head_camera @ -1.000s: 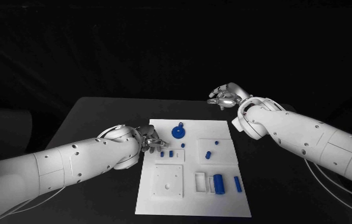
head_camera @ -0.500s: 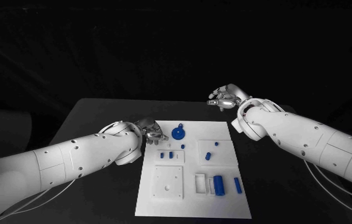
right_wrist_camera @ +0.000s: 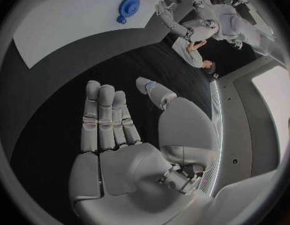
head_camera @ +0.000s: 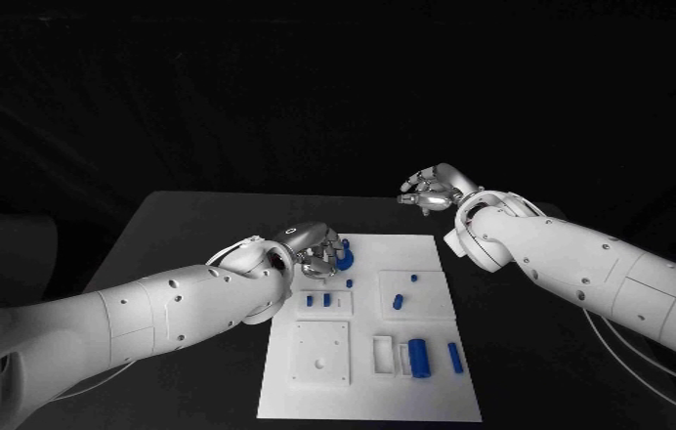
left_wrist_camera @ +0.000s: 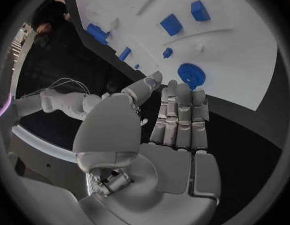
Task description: Assemble the parts on the task board
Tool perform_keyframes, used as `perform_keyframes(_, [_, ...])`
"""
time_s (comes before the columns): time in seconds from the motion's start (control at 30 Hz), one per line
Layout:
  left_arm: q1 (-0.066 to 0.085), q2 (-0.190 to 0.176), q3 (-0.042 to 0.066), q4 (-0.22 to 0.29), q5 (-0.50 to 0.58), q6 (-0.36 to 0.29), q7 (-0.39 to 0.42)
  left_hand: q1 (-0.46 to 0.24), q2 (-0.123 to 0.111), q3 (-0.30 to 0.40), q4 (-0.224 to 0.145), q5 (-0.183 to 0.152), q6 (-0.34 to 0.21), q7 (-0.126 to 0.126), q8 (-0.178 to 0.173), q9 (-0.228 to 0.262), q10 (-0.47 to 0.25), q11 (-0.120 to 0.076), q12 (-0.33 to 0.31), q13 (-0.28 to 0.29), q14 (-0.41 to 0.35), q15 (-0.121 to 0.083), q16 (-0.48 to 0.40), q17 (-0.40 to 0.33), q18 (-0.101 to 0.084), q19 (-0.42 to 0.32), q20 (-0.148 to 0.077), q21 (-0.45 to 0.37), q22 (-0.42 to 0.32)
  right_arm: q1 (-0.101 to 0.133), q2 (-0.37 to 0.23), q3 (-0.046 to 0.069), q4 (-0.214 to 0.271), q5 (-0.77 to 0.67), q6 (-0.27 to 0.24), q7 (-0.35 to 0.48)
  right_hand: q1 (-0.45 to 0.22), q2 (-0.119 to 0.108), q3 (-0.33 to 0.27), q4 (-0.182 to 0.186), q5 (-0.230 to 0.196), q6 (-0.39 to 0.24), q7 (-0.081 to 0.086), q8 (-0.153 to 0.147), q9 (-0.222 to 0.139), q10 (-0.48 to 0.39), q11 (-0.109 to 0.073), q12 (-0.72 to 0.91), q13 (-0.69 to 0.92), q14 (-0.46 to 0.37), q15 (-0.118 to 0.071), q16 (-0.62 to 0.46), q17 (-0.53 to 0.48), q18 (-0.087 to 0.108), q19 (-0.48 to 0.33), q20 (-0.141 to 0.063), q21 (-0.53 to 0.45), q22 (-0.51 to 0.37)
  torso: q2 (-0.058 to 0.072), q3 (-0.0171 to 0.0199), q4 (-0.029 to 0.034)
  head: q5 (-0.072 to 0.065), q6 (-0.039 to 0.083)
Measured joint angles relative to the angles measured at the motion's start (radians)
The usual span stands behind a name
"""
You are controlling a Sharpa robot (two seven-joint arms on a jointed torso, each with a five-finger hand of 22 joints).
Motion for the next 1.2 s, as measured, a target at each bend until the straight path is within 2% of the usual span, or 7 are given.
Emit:
perform_keyframes(0.13, [-0.003,0.030,0.000,-0.023,-0.044,0.002,0.024,-0.011,-0.002,-0.023,0.004,0.000,-0.027,0.005,-0.028,-0.015,-0.048,0.028,-0.075,-0.040,-0.002,0.027,-0.004,-0.007,0.000,0.000,0.000,-0.011,0.000,0.000,0.003,0.000,0.000,0.000,0.000,0.000,0.000,0.000,0.000,0.000,0.000,0.000,0.000,0.000,0.000,0.000,0.000,0.000,0.000,0.000,0.000,0.000,0.000,0.000,0.000,0.000,0.000,0.000,0.000,-0.0008,0.0001,-0.003,0.001])
perform_keyframes(0.27, [-0.003,0.053,0.001,-0.047,-0.085,0.012,0.037,-0.004,0.005,-0.029,0.004,0.000,-0.027,0.005,-0.033,-0.023,-0.047,0.031,-0.112,-0.063,0.002,0.030,-0.004,-0.010,0.023,0.005,0.004,-0.011,0.000,0.000,0.007,0.000,0.000,0.000,0.000,0.000,0.000,0.000,0.000,0.000,0.000,0.000,0.000,0.000,0.000,-0.003,-0.003,0.000,0.000,0.000,0.000,0.000,0.000,0.000,0.000,0.000,0.000,0.000,0.001,-0.0014,-0.0001,-0.004,0.000])
perform_keyframes(0.4, [-0.003,0.074,0.001,-0.074,-0.117,0.044,0.044,0.010,0.018,-0.029,0.004,0.001,-0.023,0.001,-0.037,-0.029,-0.034,0.032,-0.136,-0.077,0.002,0.030,-0.004,-0.010,0.023,0.013,-0.005,-0.011,0.000,0.000,0.009,0.000,0.000,0.000,0.000,0.000,0.000,0.000,0.000,0.000,0.000,0.000,0.000,0.000,0.000,-0.003,-0.003,0.000,0.000,0.000,0.000,0.000,0.000,-0.001,0.000,0.000,0.000,0.000,0.001,-0.0010,0.0000,-0.005,-0.003])
perform_keyframes(0.53, [-0.002,0.085,0.001,-0.090,-0.135,0.087,0.047,0.019,0.018,-0.029,0.004,0.006,-0.019,-0.001,-0.045,-0.038,-0.044,0.037,-0.174,-0.099,0.006,0.034,0.001,-0.012,0.022,0.013,-0.005,-0.015,0.000,0.000,0.011,0.000,0.000,0.000,0.000,0.000,0.000,0.000,0.000,0.000,0.000,-0.004,0.001,0.000,0.000,-0.003,-0.003,0.000,-0.001,0.000,0.000,0.000,0.000,-0.001,0.000,0.000,0.000,0.001,0.001,-0.0010,0.0000,-0.007,-0.005])
perform_keyframes(0.77, [-0.008,0.109,0.000,-0.116,-0.175,0.141,0.052,0.007,0.006,-0.034,0.009,0.006,-0.016,0.002,-0.055,-0.048,-0.044,0.037,-0.198,-0.116,0.007,0.036,0.020,-0.007,0.020,0.013,-0.005,-0.015,0.000,0.000,0.011,0.000,0.003,0.000,0.000,0.000,0.000,0.000,0.000,0.000,0.000,-0.005,0.001,0.000,0.000,-0.003,-0.003,0.000,-0.002,-0.001,0.001,0.000,0.000,-0.002,0.000,0.000,0.000,0.001,0.001,-0.0010,-0.0004,-0.010,-0.010])
perform_keyframes(0.97, [-0.016,0.116,0.000,-0.149,-0.193,0.146,0.055,0.007,0.006,-0.037,0.012,0.006,-0.016,0.002,-0.060,-0.052,-0.044,0.037,-0.209,-0.124,0.015,0.035,0.035,-0.003,0.016,0.022,-0.007,-0.015,0.000,0.000,0.010,0.000,0.006,0.000,0.000,0.000,0.000,0.000,0.000,0.000,0.004,-0.005,0.001,0.000,0.000,-0.002,-0.002,0.000,-0.002,-0.001,0.001,0.000,0.000,-0.006,0.000,0.000,0.000,0.002,0.001,-0.0009,0.0000,-0.013,-0.013])
perform_keyframes(1.2, [-0.025,0.130,0.000,-0.167,-0.197,0.146,0.067,0.015,0.014,-0.037,0.012,0.006,-0.016,0.002,-0.060,-0.055,-0.044,0.037,-0.218,-0.130,0.015,0.035,0.039,-0.003,0.023,0.022,-0.007,-0.015,0.000,0.000,0.009,0.000,0.006,0.000,0.001,0.000,0.000,0.000,0.000,0.000,0.004,-0.005,0.001,0.000,0.000,-0.002,-0.002,0.000,-0.003,-0.001,0.001,0.000,0.000,-0.006,0.000,0.000,0.000,0.002,0.001,-0.0009,0.0008,-0.015,-0.014])
